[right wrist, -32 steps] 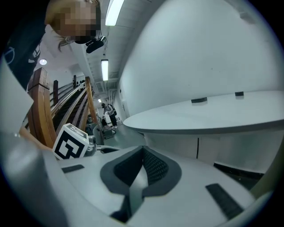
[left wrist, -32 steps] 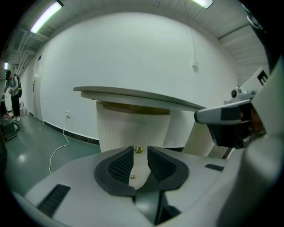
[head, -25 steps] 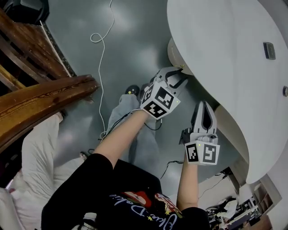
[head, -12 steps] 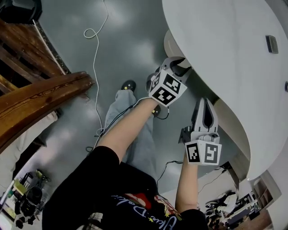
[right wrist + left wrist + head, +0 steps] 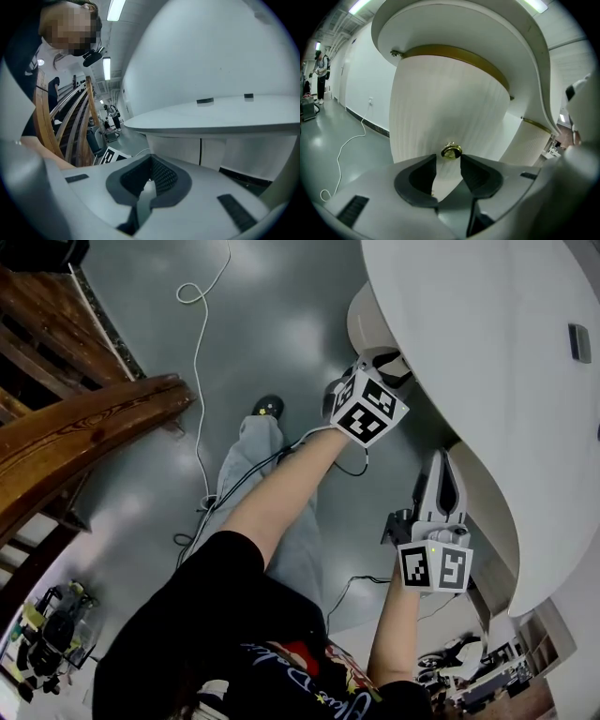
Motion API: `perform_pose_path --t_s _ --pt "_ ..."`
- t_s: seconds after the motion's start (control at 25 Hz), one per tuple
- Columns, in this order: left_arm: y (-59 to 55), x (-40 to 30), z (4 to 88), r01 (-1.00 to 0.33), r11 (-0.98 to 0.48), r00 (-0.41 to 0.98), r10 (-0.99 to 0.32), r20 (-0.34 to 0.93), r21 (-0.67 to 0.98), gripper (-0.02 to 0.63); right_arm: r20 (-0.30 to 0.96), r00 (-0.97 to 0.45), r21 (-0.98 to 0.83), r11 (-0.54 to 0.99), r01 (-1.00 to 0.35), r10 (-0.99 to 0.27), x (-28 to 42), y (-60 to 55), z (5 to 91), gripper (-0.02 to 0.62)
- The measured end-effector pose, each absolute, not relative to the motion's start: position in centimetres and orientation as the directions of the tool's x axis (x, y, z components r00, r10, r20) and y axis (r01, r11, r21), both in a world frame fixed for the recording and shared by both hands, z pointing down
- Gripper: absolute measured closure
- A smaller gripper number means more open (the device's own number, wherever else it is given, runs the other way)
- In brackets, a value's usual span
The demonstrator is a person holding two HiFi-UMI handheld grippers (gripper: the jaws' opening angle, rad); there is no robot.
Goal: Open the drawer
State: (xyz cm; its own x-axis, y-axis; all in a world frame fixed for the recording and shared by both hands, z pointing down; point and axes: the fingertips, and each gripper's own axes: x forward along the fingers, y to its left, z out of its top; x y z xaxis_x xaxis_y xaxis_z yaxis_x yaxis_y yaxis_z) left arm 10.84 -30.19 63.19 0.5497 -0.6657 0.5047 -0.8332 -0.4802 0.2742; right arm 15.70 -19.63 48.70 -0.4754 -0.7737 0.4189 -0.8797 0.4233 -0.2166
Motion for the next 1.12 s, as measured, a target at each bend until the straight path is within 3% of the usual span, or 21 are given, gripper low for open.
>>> perform_pose_path --t_s 0.4,0.56,0.76,1.12 --pt "-30.4 10.5 63.7 -0.840 -0.492 0.533 -0.666 0.521 0.229 0.468 0.422 -0.462 -0.229 0.402 -0.887 -0.780 14.9 -19.7 48.8 0.595" --pt "-30.0 10.2 63.9 -0.847 -0.494 0.517 -0.673 0.529 0.200 0.603 0.429 -0.460 -0.227 0.400 -0.888 -0.777 14.8 -19.6 48.9 0.595" --pt "-29.8 10.1 63.7 -0.830 -0.543 0.521 -0.673 0.524 0.128 0.603 0.433 -0.449 -0.220 0.392 -0.893 -0.781 15.1 -19.8 48.8 0.595" --pt "-29.7 10.0 63.4 -0.826 -0.534 0.541 -0.664 0.516 0.180 0.600 0.443 -0.456 -0.217 0.401 -0.890 -0.772 13.9 -20.2 48.8 0.595"
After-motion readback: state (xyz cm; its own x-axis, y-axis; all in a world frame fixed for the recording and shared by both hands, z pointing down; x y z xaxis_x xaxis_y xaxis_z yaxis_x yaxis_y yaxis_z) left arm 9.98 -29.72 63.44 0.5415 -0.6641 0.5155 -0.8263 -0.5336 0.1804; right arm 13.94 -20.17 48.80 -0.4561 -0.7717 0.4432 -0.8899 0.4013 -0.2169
